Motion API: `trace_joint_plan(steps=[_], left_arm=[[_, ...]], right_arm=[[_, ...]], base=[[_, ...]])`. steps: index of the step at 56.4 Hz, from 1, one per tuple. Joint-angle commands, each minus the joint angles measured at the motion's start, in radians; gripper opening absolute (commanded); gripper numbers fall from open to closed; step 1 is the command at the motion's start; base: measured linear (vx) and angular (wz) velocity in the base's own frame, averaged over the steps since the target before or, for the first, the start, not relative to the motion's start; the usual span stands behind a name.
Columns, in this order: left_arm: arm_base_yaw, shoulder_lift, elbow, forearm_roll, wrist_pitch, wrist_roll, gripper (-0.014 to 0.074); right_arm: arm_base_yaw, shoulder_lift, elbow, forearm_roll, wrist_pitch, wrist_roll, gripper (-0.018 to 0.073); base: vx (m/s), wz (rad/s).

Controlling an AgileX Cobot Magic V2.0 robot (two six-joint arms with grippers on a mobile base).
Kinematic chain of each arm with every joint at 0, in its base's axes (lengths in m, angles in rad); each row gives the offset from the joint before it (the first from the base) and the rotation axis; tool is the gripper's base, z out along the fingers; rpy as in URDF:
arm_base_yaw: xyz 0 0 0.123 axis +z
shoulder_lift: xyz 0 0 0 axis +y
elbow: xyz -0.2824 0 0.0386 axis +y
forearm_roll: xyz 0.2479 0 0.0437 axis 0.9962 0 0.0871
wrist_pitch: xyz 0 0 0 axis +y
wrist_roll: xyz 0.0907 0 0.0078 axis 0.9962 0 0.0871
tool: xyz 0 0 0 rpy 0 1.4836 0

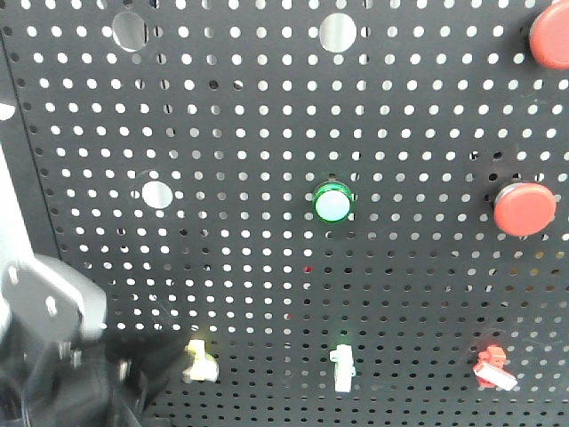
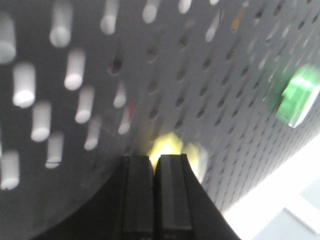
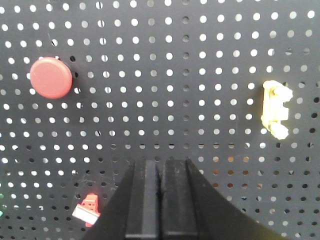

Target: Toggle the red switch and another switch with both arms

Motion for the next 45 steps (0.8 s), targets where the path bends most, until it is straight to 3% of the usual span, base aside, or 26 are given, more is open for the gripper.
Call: trace_joint_plan(steps=[1, 20, 27, 38, 45], left_arm=[[0.005, -0.002, 0.028, -0.011, -0.065, -0.023, 0.0003], [-0.023, -0.097, 0.188, -0.011, -0.070, -0.047, 0.0003], [-0.038, -0.196, 0.237, -0.011, -0.065, -0.047, 0.0003], [-0.038, -0.415, 0.316, -0.011, -0.026, -0.046, 0.0003], [-0.035, -0.552, 0.348, -0.011, -0.007, -0.046, 0.0003]], right_arm=[[0.000, 0.020, -0.031, 0.011, -0.079, -0.012, -0.0006], [0.000, 0.027, -0.031, 0.042, -0.022, -0.018, -0.0006], [0.000, 0.068, -0.031, 0.108, 0.014, -0.088, -0.0006], [0.000, 0.196, -0.031, 0.371, 0.036, -0.381, -0.0006], [0.000, 0.317, -0.031, 0.635, 0.076, -0.634, -0.0006]], base=[[0.00, 0.00], [0.00, 0.00], [0.00, 0.00], [0.00, 0.00], [0.00, 0.00]])
